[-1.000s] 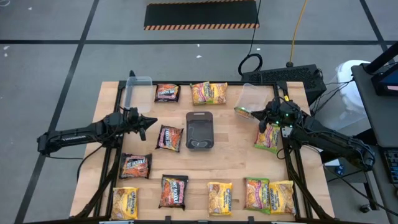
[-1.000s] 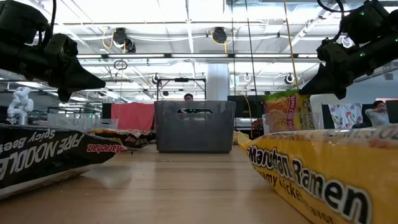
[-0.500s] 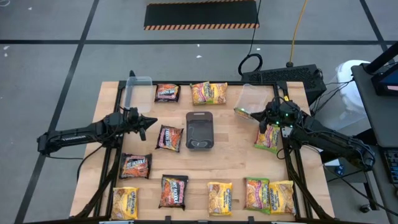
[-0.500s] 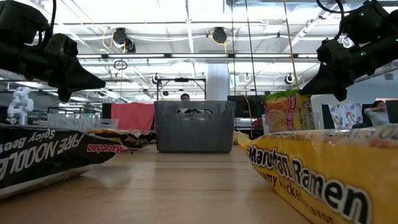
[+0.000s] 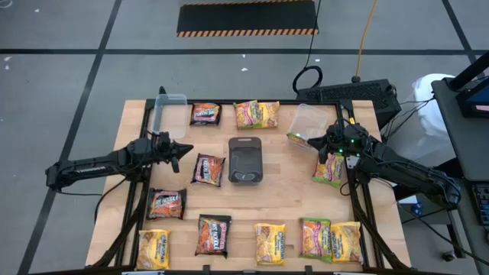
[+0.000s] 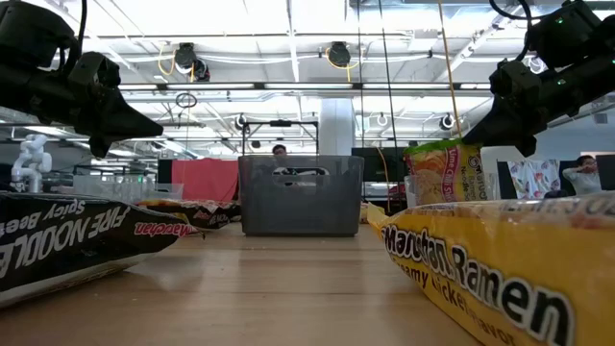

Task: Sort Maruchan noodles
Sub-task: Put the middle left green noodle pack into the right transparent bin, then adjust the right transparent bin

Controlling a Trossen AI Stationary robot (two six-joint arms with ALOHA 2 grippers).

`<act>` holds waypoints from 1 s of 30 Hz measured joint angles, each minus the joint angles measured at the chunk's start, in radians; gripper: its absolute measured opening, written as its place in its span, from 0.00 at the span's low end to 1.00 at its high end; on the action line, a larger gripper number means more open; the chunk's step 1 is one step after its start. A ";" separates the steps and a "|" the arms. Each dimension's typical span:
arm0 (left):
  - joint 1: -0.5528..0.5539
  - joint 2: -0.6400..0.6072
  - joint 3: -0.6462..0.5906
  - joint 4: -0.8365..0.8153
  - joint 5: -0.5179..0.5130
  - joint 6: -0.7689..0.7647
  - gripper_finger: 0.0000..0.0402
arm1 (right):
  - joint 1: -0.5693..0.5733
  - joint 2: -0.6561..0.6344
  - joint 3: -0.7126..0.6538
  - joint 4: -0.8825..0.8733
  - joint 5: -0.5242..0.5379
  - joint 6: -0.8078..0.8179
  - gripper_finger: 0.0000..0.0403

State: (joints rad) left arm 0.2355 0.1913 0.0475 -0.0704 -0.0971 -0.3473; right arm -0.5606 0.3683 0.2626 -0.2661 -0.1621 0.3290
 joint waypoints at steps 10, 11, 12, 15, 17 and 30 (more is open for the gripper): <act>0.000 0.000 0.000 0.000 0.000 0.000 0.01 | 0.000 0.000 0.000 0.052 0.002 -0.030 0.17; 0.000 0.000 0.000 0.000 0.000 0.000 0.01 | 0.000 0.000 0.000 0.064 0.002 -0.031 0.17; 0.000 0.000 0.000 0.000 0.000 0.000 0.01 | 0.000 0.000 0.000 0.078 0.002 -0.031 0.17; 0.000 0.000 0.000 0.000 0.000 0.002 0.01 | 0.000 0.000 0.000 0.100 0.003 -0.031 0.18; 0.000 0.000 0.000 0.000 0.000 0.005 0.01 | 0.000 0.000 0.000 0.117 0.003 -0.031 0.18; 0.000 0.000 0.000 -0.002 0.000 0.025 0.01 | 0.048 -0.002 0.000 0.424 -0.284 0.137 0.18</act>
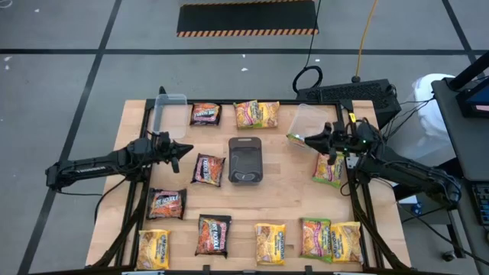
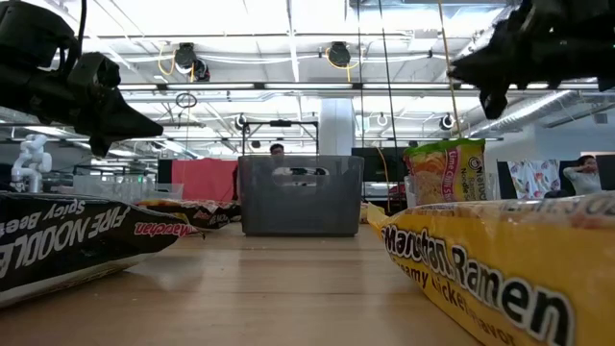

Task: Sort Maruchan noodles
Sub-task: Adjust the right transparent bin

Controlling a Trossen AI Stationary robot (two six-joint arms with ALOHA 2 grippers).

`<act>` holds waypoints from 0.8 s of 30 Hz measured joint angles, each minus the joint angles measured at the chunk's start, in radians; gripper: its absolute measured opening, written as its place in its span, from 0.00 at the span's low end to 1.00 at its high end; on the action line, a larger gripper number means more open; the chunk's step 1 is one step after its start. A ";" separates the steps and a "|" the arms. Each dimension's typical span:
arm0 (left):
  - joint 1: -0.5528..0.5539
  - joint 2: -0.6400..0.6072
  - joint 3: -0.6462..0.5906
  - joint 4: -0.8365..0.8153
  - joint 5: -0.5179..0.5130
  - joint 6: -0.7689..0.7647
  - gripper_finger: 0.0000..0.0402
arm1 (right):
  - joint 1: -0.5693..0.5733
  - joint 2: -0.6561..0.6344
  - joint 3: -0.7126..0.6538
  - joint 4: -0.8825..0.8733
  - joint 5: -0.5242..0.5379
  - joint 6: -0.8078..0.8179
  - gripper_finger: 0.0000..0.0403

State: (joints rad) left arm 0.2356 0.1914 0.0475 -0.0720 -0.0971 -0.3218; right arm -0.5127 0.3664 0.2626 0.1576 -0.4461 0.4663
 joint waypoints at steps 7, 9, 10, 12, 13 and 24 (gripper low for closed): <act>0.000 0.000 0.000 -0.001 -0.003 0.032 0.01 | 0.116 0.000 0.000 -0.005 -0.080 0.098 0.13; 0.000 0.000 0.000 -0.001 -0.005 0.032 0.01 | 0.154 0.001 0.000 -0.007 -0.080 0.097 0.07; 0.000 0.000 0.000 -0.001 -0.006 0.032 0.01 | 0.171 0.002 0.000 -0.010 -0.080 0.097 0.04; 0.000 0.000 0.000 -0.001 -0.006 0.032 0.01 | 0.203 0.005 0.000 -0.027 -0.076 0.098 0.01; 0.000 0.000 0.000 -0.001 -0.006 0.032 0.01 | 0.221 0.005 0.000 -0.043 -0.063 0.102 0.01; 0.000 0.000 0.000 -0.002 -0.007 0.031 0.01 | 0.433 0.114 0.000 -0.249 0.245 0.086 0.00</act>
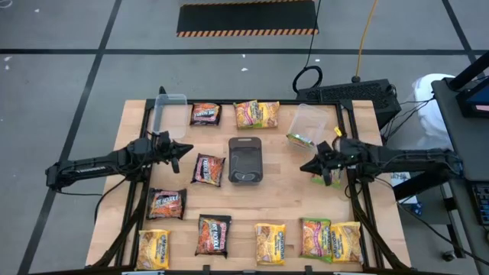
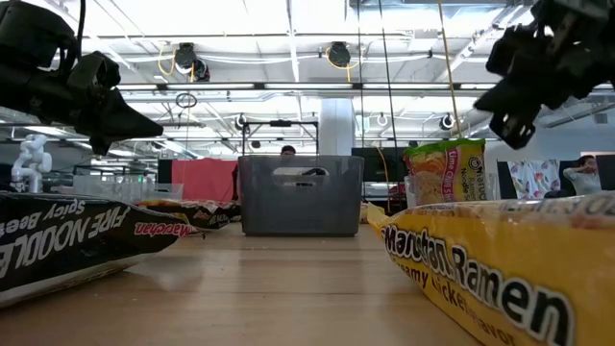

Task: Sort Maruchan noodles
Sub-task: Adjust the right transparent bin

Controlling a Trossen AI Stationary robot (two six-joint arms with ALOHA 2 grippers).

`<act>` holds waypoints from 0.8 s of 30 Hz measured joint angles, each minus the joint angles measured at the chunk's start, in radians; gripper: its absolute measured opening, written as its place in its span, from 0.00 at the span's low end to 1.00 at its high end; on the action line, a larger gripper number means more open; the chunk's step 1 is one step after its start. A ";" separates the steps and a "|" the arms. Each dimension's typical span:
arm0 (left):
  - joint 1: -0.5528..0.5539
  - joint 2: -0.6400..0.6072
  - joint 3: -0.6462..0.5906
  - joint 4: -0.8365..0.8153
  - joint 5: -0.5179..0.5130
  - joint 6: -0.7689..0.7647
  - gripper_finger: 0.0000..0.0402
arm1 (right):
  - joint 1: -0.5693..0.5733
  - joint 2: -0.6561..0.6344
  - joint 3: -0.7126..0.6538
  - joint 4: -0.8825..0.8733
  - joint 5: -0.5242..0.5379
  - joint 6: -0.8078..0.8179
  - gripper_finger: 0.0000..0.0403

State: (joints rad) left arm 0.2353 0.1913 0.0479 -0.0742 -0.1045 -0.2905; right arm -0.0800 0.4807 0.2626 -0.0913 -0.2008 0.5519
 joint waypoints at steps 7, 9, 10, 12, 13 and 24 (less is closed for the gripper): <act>0.000 0.000 0.000 -0.002 0.000 0.000 0.01 | 0.102 0.132 0.000 -0.012 0.281 -0.022 0.00; 0.000 0.000 0.000 -0.002 0.000 0.000 0.01 | 0.126 0.164 0.000 -0.013 0.356 -0.023 0.00; 0.000 0.000 0.000 -0.002 0.000 0.000 0.01 | 0.137 0.178 0.000 -0.011 0.391 -0.020 0.00; 0.000 0.000 0.000 -0.002 0.000 0.000 0.01 | 0.161 0.205 0.000 -0.012 0.463 -0.010 0.00; 0.000 0.000 0.000 -0.002 0.000 0.000 0.01 | 0.172 0.217 0.000 -0.013 0.502 -0.003 0.00; 0.000 0.000 0.000 -0.002 0.000 0.000 0.01 | 0.264 0.327 0.000 -0.036 0.760 0.158 0.00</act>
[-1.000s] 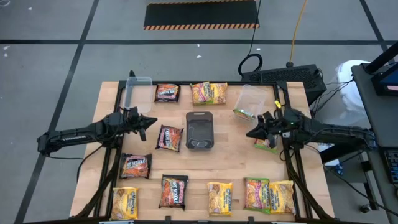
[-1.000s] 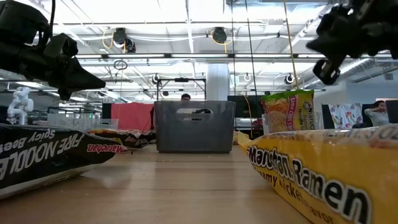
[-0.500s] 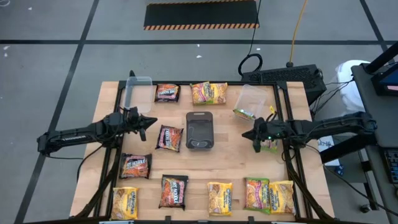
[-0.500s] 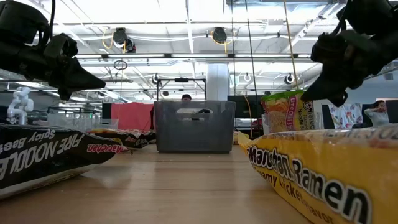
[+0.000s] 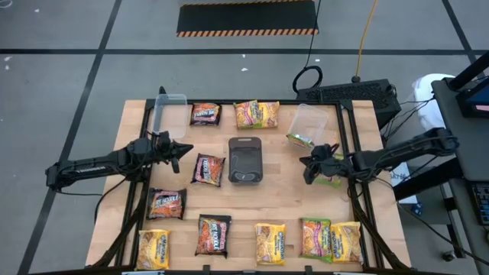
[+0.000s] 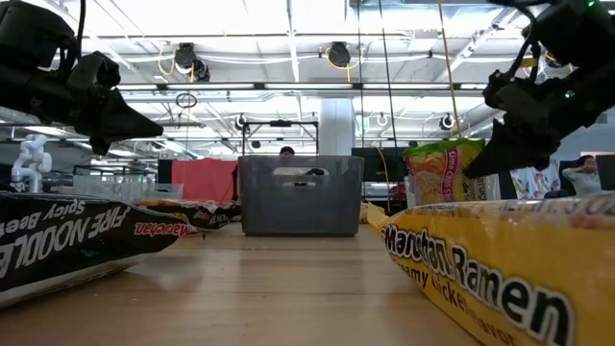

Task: Sort Maruchan noodles
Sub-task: Adjust the right transparent bin

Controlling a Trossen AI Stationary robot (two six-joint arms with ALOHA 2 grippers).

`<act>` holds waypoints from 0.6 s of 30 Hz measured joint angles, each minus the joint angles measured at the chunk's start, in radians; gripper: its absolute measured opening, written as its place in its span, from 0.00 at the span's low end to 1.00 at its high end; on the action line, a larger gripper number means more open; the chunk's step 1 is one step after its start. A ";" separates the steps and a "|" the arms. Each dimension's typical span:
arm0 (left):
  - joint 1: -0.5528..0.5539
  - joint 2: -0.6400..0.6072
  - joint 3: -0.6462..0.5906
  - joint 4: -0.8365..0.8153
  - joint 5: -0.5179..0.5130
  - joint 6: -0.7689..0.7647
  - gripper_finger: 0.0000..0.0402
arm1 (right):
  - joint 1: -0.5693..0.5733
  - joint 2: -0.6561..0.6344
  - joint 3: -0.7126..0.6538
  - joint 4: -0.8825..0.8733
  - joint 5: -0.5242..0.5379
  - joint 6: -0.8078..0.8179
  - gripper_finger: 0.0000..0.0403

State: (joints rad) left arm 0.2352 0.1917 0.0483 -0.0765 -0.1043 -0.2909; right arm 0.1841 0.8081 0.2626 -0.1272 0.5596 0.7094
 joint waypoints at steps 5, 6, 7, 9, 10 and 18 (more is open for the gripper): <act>0.000 0.000 0.000 0.000 0.000 0.000 0.01 | 0.014 0.070 0.000 -0.017 0.102 0.081 0.00; 0.000 0.000 0.000 0.000 0.000 -0.001 0.01 | 0.015 0.081 0.000 -0.017 0.119 0.090 0.00; 0.000 0.000 0.000 0.000 0.000 -0.001 0.01 | 0.015 0.091 0.000 -0.016 0.126 0.096 0.00; 0.000 0.000 0.000 0.000 0.000 -0.001 0.01 | 0.015 0.110 0.000 -0.016 0.146 0.107 0.00; 0.000 0.000 0.000 0.000 0.000 -0.001 0.01 | 0.015 0.119 0.000 -0.015 0.158 0.116 0.00; 0.000 0.000 0.000 0.001 0.000 -0.001 0.01 | 0.015 0.155 0.000 -0.017 0.284 0.169 0.00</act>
State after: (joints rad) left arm 0.2356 0.1913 0.0482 -0.0757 -0.1043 -0.2916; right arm 0.1986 0.9632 0.2626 -0.1437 0.8436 0.8783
